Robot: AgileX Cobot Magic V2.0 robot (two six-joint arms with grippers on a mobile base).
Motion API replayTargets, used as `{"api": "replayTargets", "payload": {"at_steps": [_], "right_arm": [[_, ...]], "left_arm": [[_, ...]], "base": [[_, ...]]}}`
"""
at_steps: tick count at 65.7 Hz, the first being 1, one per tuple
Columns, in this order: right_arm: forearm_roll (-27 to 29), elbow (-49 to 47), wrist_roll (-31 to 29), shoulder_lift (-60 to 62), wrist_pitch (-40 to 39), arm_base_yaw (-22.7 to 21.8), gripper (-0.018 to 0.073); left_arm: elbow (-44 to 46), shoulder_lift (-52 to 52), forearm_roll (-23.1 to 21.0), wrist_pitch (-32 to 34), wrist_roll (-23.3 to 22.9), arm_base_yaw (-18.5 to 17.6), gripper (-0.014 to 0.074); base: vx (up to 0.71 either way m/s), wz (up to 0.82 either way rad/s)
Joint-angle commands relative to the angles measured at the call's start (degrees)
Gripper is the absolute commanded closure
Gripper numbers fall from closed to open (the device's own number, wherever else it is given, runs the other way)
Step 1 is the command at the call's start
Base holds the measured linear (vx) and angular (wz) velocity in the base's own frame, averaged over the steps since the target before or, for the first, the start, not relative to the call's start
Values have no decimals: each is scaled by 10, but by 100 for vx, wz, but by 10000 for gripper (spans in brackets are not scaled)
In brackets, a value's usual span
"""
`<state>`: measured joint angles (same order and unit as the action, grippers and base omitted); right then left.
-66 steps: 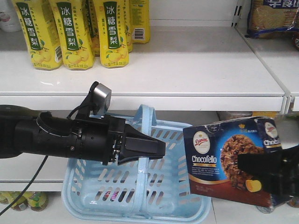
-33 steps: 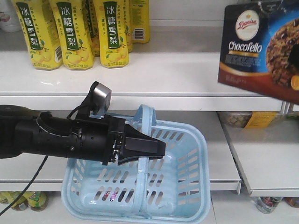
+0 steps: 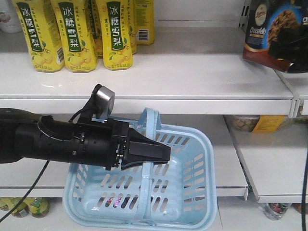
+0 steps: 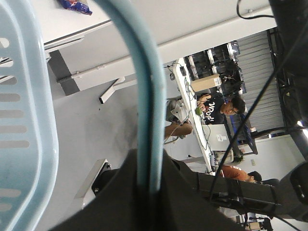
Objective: Left arm holds basket, right arm returns cookies
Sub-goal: 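Raise the cookie box with the right gripper up to the upper shelf, then set the box upright on the upper shelf and open the right gripper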
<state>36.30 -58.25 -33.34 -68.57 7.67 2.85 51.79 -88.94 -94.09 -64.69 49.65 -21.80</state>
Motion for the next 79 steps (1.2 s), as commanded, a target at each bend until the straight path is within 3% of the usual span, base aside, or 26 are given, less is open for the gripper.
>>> {"api": "replayTargets", "payload": {"at_steps": [1, 20, 41, 48, 72, 79], "right_arm": [[6, -19, -15, -22, -61, 13, 377], [5, -19, -50, -101, -101, 40, 316], [2, -19, -55, -108, -97, 40, -7], [2, -19, -56, -93, -88, 40, -74], [-6, -19, -56, -13, 4, 39, -49], [-19, -19, -52, 7, 41, 17, -26]], "left_arm": [[20, 25, -79, -19, 8, 1, 603], [20, 25, -79, -19, 8, 1, 603], [20, 25, -79, -19, 8, 1, 603], [20, 25, -79, -19, 8, 1, 603], [20, 25, -79, -19, 8, 1, 603], [20, 25, -79, -19, 8, 1, 603]], "base": [[0, 0], [0, 0], [0, 0], [0, 0], [0, 0], [0, 0]]}}
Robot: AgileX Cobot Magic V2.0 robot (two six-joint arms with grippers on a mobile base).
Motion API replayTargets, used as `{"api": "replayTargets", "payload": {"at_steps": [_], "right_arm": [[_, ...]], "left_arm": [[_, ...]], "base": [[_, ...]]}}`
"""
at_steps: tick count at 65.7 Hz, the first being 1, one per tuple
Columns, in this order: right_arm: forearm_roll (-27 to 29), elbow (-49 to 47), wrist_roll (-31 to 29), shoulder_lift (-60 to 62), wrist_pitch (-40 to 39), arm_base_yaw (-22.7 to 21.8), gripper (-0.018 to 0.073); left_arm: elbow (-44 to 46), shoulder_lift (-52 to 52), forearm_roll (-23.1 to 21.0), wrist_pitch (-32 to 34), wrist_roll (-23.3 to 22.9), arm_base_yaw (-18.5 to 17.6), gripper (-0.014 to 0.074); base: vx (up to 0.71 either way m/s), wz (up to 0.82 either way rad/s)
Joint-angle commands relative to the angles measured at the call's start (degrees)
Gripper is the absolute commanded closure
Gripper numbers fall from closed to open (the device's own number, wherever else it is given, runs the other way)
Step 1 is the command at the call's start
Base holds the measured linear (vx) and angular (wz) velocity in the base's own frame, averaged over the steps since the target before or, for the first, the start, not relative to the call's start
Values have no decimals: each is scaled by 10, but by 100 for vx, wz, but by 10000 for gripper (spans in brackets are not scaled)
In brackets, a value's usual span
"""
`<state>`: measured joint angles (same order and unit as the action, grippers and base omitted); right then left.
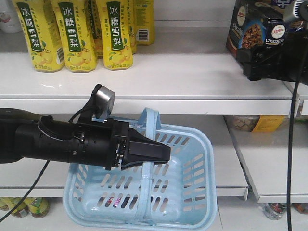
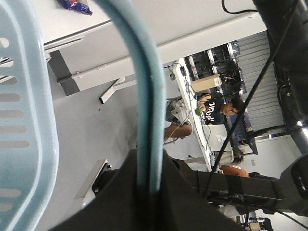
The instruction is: Left arm holds basket, right arm returns cookies
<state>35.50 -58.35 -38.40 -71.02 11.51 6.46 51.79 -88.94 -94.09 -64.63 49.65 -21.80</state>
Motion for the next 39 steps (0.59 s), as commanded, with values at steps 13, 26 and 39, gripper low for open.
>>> {"api": "replayTargets", "payload": {"at_steps": [13, 26, 39], "right_arm": [[-21, -18, 13, 75, 96, -103, -20], [-29, -17, 16, 136, 159, -139, -20], [-44, -16, 41, 191, 232, -139, -20]], "left_arm": [[20, 25, -79, -19, 8, 1, 603], [20, 25, -79, -19, 8, 1, 603], [20, 25, -79, -19, 8, 1, 603]], "base": [[0, 0], [0, 0], [0, 0]]}}
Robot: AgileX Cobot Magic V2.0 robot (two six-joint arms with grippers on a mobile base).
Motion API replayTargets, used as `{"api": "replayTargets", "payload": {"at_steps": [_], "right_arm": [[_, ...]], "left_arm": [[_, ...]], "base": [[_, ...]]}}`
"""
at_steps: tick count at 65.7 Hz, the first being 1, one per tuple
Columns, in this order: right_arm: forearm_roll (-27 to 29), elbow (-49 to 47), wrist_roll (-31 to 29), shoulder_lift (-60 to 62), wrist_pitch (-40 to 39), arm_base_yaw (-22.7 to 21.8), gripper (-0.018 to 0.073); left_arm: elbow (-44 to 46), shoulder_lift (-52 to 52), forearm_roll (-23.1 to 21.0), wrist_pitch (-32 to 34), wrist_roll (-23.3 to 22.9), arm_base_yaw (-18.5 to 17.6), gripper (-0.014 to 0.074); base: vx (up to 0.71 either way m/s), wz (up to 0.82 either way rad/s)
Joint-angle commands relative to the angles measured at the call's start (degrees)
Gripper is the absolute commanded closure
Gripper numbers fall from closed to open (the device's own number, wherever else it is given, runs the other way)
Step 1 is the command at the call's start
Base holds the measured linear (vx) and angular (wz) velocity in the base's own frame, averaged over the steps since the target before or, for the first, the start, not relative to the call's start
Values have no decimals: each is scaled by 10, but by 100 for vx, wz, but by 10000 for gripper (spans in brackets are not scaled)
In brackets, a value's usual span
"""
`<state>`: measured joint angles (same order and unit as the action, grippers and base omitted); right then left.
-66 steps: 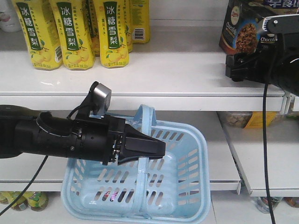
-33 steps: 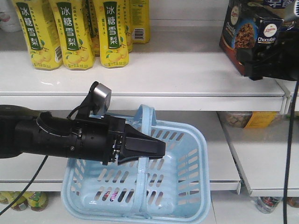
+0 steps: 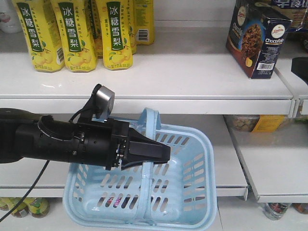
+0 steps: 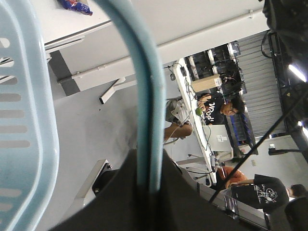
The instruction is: Left arm holds basket, right arm returns cookies
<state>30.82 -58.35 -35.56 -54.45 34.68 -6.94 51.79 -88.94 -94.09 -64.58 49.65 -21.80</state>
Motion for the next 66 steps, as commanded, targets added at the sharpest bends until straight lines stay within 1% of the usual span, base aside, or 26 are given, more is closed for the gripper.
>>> {"api": "replayTargets", "payload": {"at_steps": [1, 9, 16, 24, 28, 34, 48, 66], "right_arm": [[2, -16, 12, 28, 5, -5, -20], [2, -14, 15, 60, 27, -5, -20], [3, 27, 25, 110, -5, -5, -20], [-8, 118, 31, 183, -71, -5, -20], [-8, 170, 31, 223, -114, -5, -20], [-5, 245, 31, 287, -155, -5, -20], [-3, 372, 33, 388, -213, -4, -20], [83, 478, 33, 398, -307, -4, -20]], "left_arm": [[20, 25, -79, -20, 8, 1, 603], [20, 25, -79, -20, 8, 1, 603], [20, 25, -79, -20, 8, 1, 603], [20, 25, -79, -20, 8, 1, 603], [20, 25, -79, -20, 8, 1, 603], [20, 25, -79, -20, 8, 1, 603], [20, 25, -79, -20, 8, 1, 603], [20, 25, -79, -20, 8, 1, 603]], "base": [[0, 0], [0, 0], [0, 0], [0, 0], [0, 0], [0, 0], [0, 0], [0, 0]]}}
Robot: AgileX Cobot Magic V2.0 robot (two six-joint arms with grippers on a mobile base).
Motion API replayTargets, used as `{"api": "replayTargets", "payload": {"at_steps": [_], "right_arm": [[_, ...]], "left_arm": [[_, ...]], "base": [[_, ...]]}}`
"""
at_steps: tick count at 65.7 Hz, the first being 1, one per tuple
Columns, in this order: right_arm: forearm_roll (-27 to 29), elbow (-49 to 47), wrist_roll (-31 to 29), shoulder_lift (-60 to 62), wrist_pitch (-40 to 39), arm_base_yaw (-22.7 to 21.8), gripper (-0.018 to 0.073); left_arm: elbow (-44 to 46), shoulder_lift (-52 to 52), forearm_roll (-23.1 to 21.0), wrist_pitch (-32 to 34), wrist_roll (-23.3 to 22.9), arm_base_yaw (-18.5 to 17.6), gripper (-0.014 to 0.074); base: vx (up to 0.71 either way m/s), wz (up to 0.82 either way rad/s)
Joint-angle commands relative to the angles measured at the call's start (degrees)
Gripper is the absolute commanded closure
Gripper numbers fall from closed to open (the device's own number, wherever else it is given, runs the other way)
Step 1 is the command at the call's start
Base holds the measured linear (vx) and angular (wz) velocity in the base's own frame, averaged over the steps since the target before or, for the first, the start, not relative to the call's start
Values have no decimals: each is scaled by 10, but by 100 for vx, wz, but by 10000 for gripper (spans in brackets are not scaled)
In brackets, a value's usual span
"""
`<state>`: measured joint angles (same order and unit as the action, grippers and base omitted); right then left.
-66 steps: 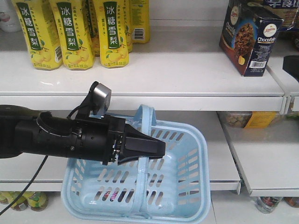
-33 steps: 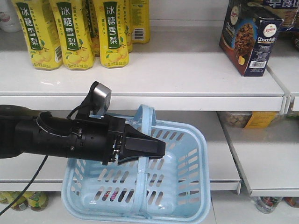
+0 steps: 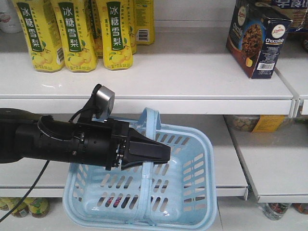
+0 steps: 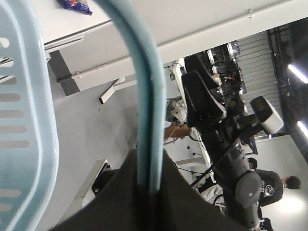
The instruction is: Left arm holds basket, right arm returns cookies
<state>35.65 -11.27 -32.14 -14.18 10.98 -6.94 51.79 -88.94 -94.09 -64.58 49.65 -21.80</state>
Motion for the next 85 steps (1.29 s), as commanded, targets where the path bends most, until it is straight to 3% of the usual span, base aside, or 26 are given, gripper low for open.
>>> {"api": "replayTargets", "payload": {"at_steps": [1, 8, 16, 25, 33, 44, 85], "right_arm": [[39, 11, -2, -5, -74, -4, -20], [68, 23, -2, -5, -102, -4, -20], [64, 23, -10, -5, -102, 3, -5], [63, 23, -60, -5, -87, 24, 86], [65, 23, -92, -5, -70, 38, 252], [70, 23, -92, -5, -63, 54, 571], [69, 25, -92, -5, -57, 64, 570]], "left_arm": [[20, 25, -79, -20, 8, 1, 603], [20, 25, -79, -20, 8, 1, 603], [20, 25, -79, -20, 8, 1, 603], [20, 25, -79, -20, 8, 1, 603], [20, 25, -79, -20, 8, 1, 603], [20, 25, -79, -20, 8, 1, 603], [20, 25, -79, -20, 8, 1, 603]], "base": [[0, 0], [0, 0], [0, 0], [0, 0], [0, 0], [0, 0], [0, 0]]}}
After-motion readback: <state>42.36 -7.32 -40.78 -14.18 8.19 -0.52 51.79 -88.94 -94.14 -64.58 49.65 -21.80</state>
